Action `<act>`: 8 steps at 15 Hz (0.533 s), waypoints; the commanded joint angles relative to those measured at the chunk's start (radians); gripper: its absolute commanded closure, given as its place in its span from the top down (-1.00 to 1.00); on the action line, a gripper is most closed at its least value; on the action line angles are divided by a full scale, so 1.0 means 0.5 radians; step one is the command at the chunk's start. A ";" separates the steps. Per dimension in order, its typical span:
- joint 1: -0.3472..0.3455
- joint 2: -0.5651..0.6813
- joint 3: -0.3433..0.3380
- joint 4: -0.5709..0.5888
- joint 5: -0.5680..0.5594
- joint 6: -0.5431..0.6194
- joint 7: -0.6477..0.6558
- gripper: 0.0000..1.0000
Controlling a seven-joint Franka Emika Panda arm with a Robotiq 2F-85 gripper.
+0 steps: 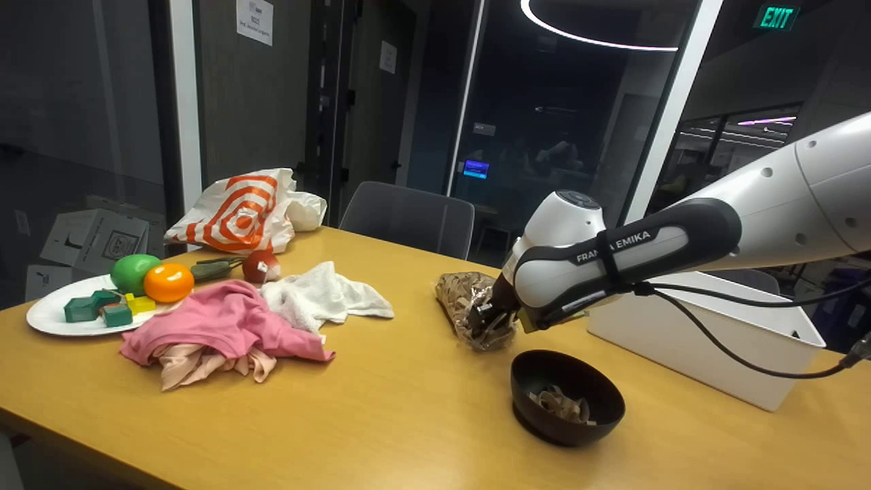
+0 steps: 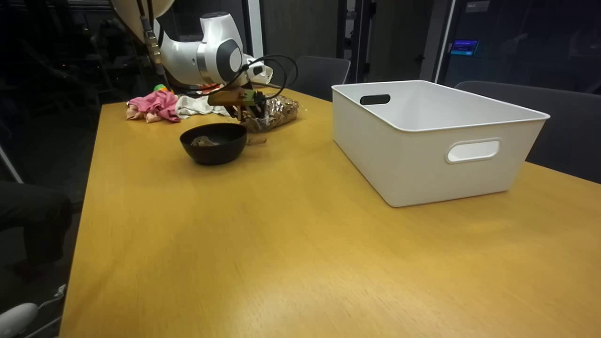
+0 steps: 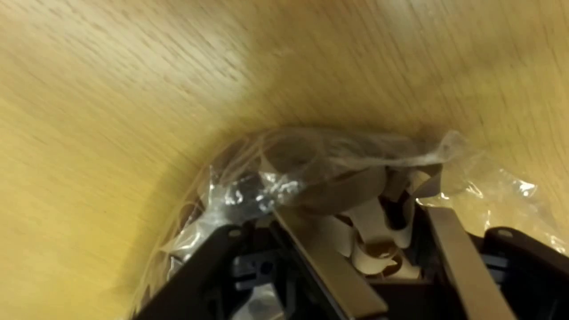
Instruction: Put the rubber bands into the bowl
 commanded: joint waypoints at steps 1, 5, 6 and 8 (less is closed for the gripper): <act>0.003 0.025 0.002 0.083 -0.008 -0.069 0.031 -0.51; -0.005 -0.012 0.002 0.081 -0.003 -0.121 0.036 -0.93; -0.018 -0.021 0.011 0.083 0.008 -0.135 0.028 -0.97; -0.043 -0.053 0.025 0.081 0.031 -0.189 0.021 -0.95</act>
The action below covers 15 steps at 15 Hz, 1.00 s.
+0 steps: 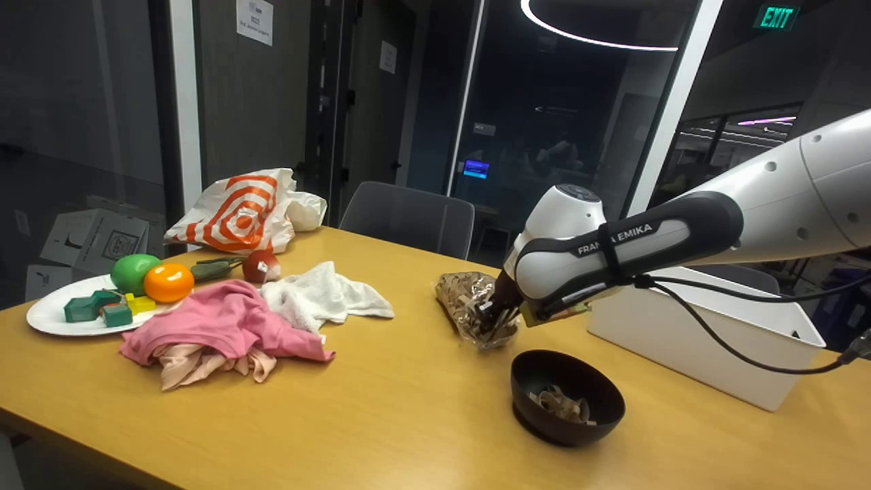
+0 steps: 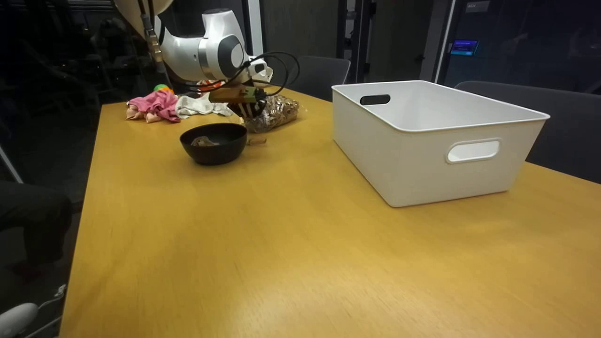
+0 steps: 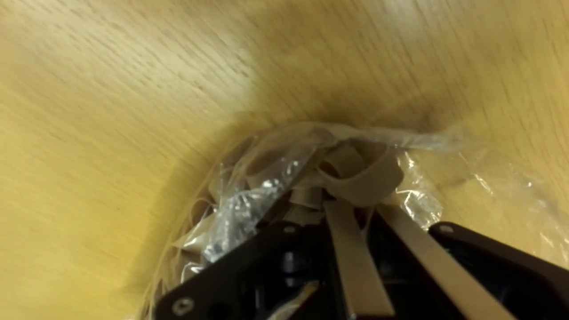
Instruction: Put the rubber bands into the bowl
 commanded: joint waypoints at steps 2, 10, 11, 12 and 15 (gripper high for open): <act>-0.057 -0.094 0.031 0.031 0.050 -0.195 0.010 -0.95; -0.169 -0.385 0.091 -0.070 0.153 -0.503 -0.045 -0.95; -0.189 -0.421 0.110 -0.079 0.191 -0.577 -0.064 -0.95; -0.204 -0.459 0.124 -0.086 0.225 -0.672 -0.078 -0.95; -0.245 -0.588 0.147 -0.149 0.299 -0.887 -0.114 -0.95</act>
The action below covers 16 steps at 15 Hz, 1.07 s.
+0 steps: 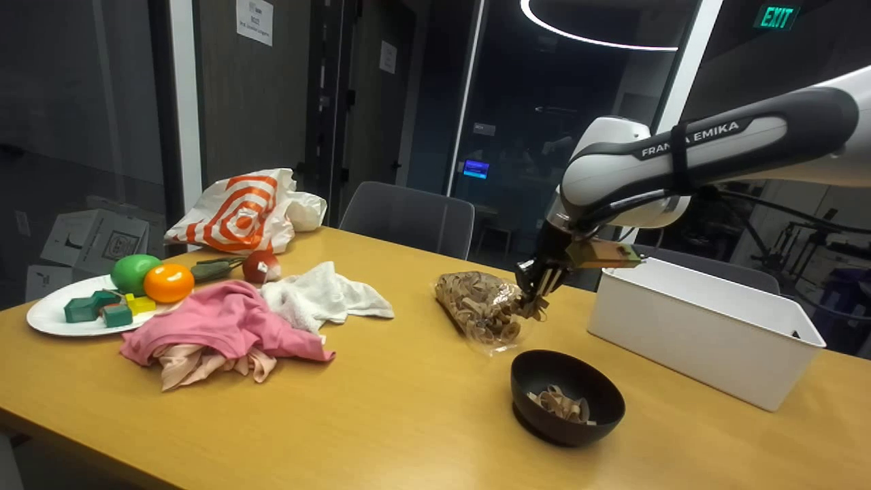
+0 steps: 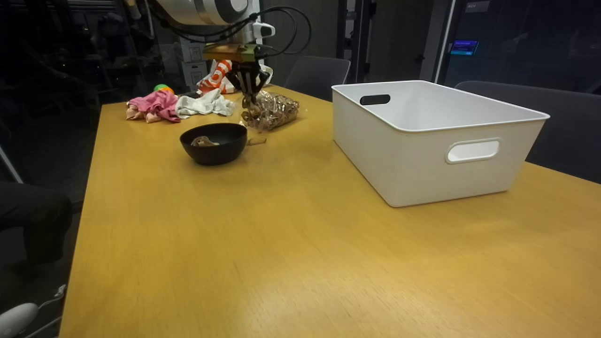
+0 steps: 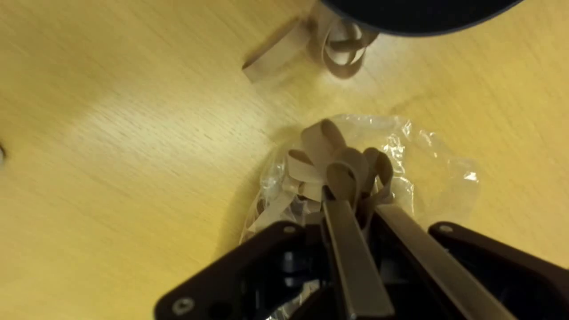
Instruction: Put the rubber bands into the bowl
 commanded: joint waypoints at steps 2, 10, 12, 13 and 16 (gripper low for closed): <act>-0.068 -0.270 0.034 -0.197 0.095 -0.280 -0.051 -0.95; -0.089 -0.440 0.061 -0.522 0.231 -0.432 -0.076 -0.95; -0.072 -0.430 0.065 -0.571 0.199 -0.415 -0.044 -0.95; -0.070 -0.424 0.071 -0.587 0.200 -0.415 -0.039 -0.94; -0.074 -0.437 0.077 -0.626 0.200 -0.421 -0.026 -0.15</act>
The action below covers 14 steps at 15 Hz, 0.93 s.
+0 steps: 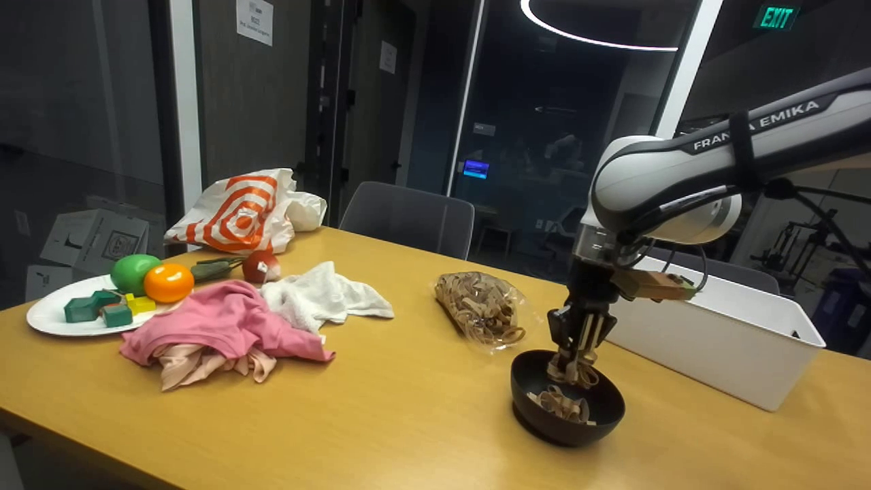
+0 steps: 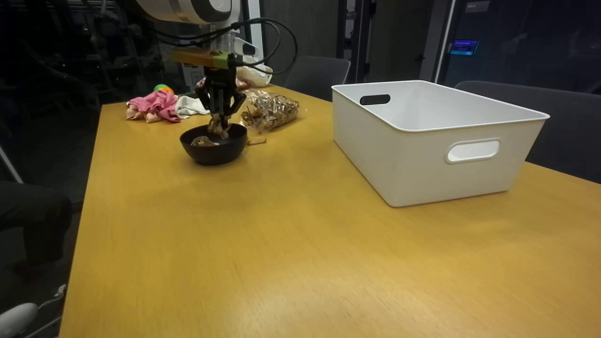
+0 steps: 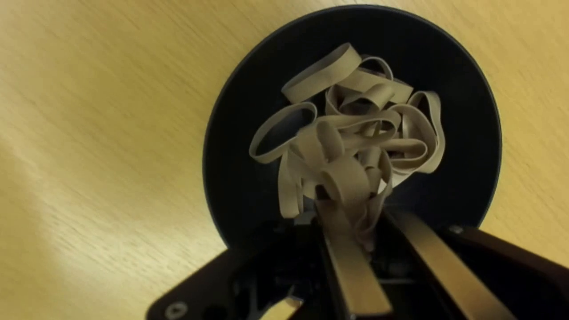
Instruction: Put the rubber bands into the bowl
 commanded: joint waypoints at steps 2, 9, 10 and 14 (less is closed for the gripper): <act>-0.006 -0.085 0.004 -0.074 0.009 -0.002 0.016 0.13; 0.005 -0.085 -0.002 -0.035 -0.043 0.004 0.024 1.00; 0.005 -0.080 -0.002 -0.020 -0.052 -0.005 0.018 1.00; 0.015 -0.038 -0.005 0.053 -0.158 0.019 -0.010 1.00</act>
